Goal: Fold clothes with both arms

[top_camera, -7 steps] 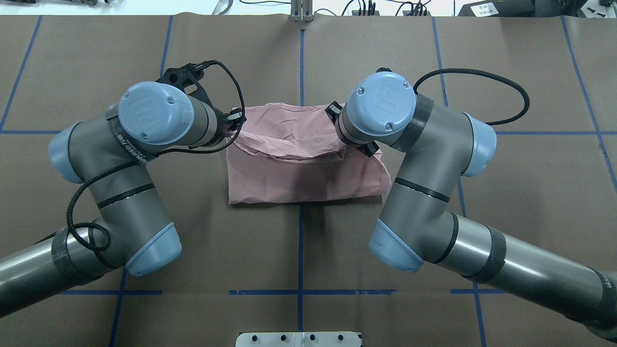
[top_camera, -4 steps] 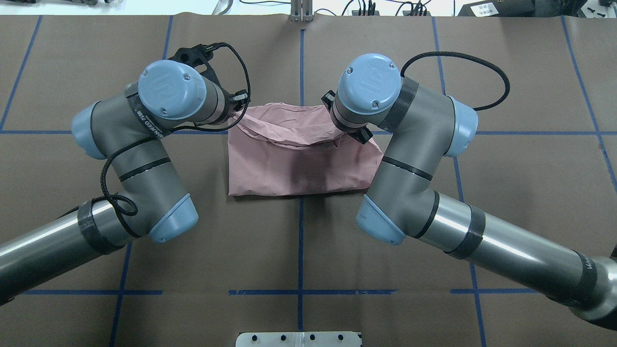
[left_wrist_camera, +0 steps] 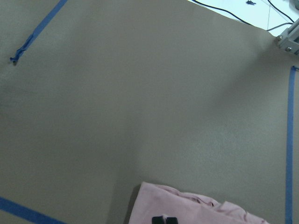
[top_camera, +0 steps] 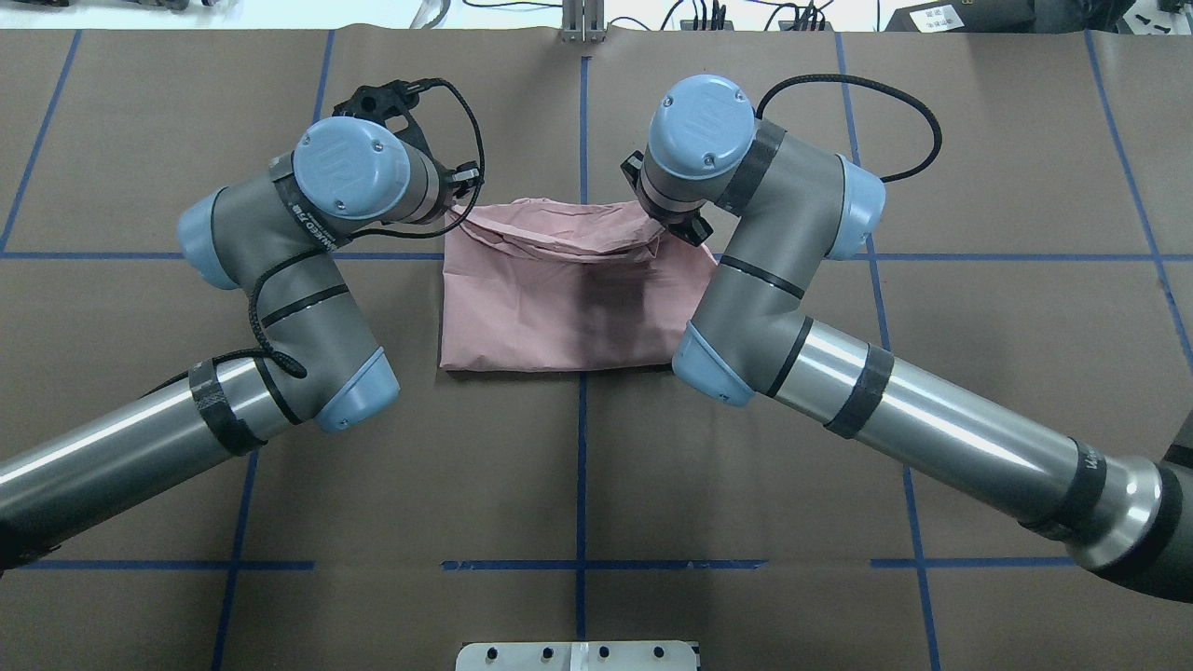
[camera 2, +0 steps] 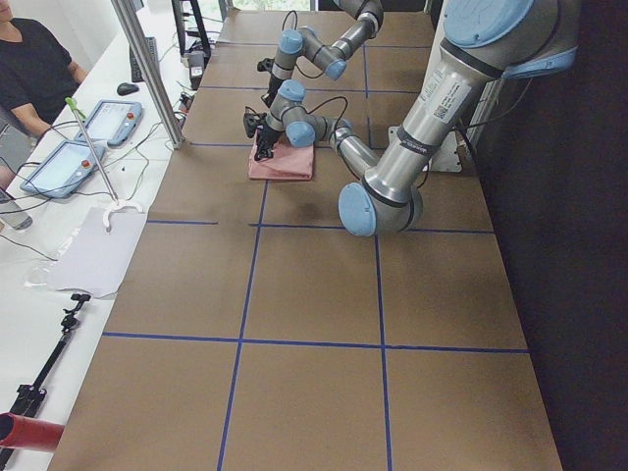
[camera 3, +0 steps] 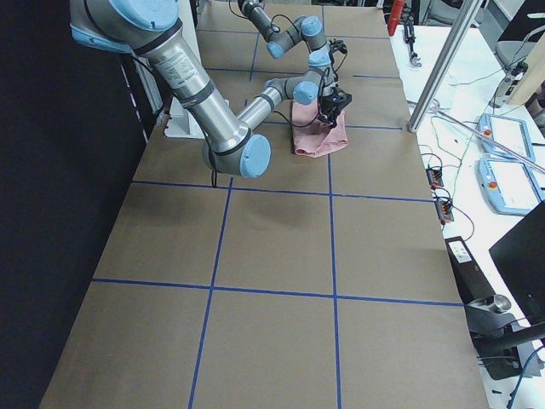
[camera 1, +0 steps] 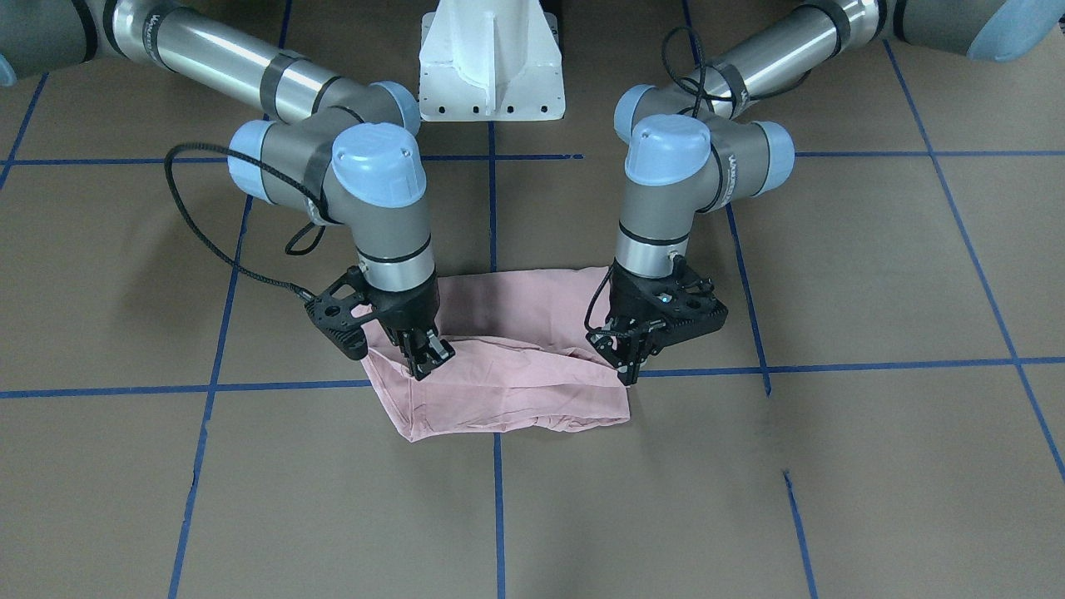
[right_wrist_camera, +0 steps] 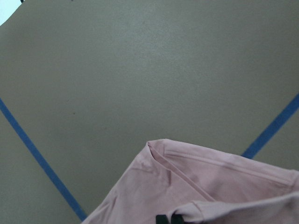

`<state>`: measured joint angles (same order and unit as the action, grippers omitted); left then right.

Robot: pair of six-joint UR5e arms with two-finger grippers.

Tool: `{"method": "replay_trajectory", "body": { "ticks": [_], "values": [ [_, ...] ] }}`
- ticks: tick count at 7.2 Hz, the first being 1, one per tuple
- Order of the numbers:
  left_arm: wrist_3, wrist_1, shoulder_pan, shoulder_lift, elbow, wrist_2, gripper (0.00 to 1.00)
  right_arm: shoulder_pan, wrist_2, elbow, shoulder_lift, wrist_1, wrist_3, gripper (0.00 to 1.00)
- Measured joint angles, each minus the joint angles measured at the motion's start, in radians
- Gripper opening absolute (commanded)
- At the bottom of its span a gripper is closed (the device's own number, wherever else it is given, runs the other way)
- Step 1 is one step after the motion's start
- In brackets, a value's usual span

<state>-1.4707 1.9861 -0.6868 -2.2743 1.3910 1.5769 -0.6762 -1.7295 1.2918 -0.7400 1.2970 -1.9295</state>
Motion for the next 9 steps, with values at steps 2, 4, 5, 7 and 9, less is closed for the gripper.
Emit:
{"method": "replay_trajectory", "body": {
  "ticks": [2, 4, 5, 7, 9],
  "values": [
    [0.076, 0.169, -0.055, -0.034, -0.157, -0.037, 0.39, -0.084, -0.067, -0.261, 0.105, -0.183, 0.081, 1.0],
    [0.087, 0.207, -0.08, -0.033, -0.134, -0.021, 0.18, -0.147, -0.17, -0.283, 0.112, -0.219, 0.148, 1.0],
    [0.084, 0.207, -0.083, -0.011, -0.069, 0.033, 0.0, -0.129, -0.178, -0.186, 0.057, -0.217, 0.151, 0.89],
    [0.081, 0.124, -0.059, 0.026, 0.054, 0.157, 0.0, -0.039, -0.1, 0.045, -0.061, -0.152, 0.15, 1.0],
    [0.087, -0.001, 0.04, 0.013, 0.092, 0.217, 0.0, 0.003, -0.037, 0.15, -0.104, -0.1, 0.156, 1.0]
  ]
}}
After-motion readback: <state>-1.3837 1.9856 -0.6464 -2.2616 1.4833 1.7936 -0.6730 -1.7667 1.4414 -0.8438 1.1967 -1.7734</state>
